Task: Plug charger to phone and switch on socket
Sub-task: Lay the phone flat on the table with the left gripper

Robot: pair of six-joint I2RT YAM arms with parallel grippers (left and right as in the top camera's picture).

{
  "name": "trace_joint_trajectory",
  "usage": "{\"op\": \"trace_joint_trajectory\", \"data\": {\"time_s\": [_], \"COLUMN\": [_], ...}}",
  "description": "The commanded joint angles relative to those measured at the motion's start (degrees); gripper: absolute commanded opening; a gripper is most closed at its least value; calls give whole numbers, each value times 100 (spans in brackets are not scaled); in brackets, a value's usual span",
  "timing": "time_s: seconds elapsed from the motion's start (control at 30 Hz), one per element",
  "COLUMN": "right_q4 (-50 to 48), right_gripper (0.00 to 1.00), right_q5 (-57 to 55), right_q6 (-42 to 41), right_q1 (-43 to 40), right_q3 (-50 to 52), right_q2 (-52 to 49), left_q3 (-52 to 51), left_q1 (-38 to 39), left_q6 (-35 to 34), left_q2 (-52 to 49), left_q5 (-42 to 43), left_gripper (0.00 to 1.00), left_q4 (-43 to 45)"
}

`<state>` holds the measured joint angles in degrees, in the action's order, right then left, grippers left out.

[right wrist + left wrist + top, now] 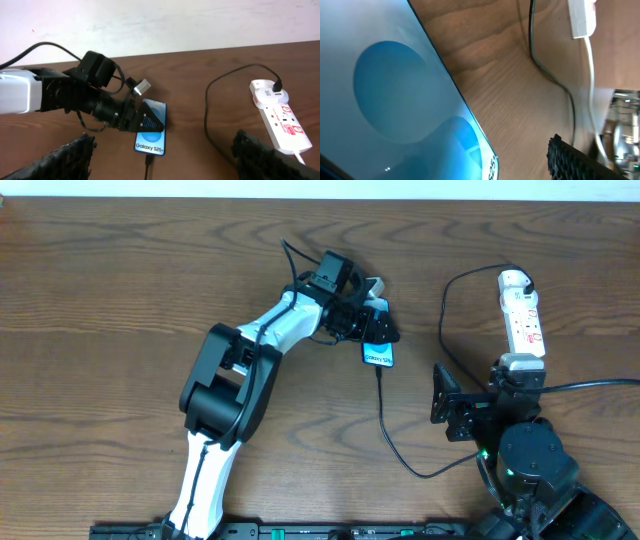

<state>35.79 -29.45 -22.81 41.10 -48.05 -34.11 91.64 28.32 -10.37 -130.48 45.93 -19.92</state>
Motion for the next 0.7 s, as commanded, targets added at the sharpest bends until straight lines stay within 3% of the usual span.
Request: {"op": "trace_joint_trajectory", "data": {"time_s": [0.0,0.6,0.67], "right_q4": [66,94,136], "right_gripper": [87,89,95], "right_q5": [-85,-85,-90], "right_q6": [11,11,13], "right_q1": [-31,-31,-31], "right_q3": [-68,-68,-68], "right_q2": [-9,-247,-297], "left_q3": [-184,-184,-181], "left_q1": [37,35,4], "left_q6": [238,46,46], "left_q2": [-365,-365,-354], "left_q5": [-1593,-1827,-1912], "left_gripper": [86,86,86], "left_q4": [-369,-776,-837]}}
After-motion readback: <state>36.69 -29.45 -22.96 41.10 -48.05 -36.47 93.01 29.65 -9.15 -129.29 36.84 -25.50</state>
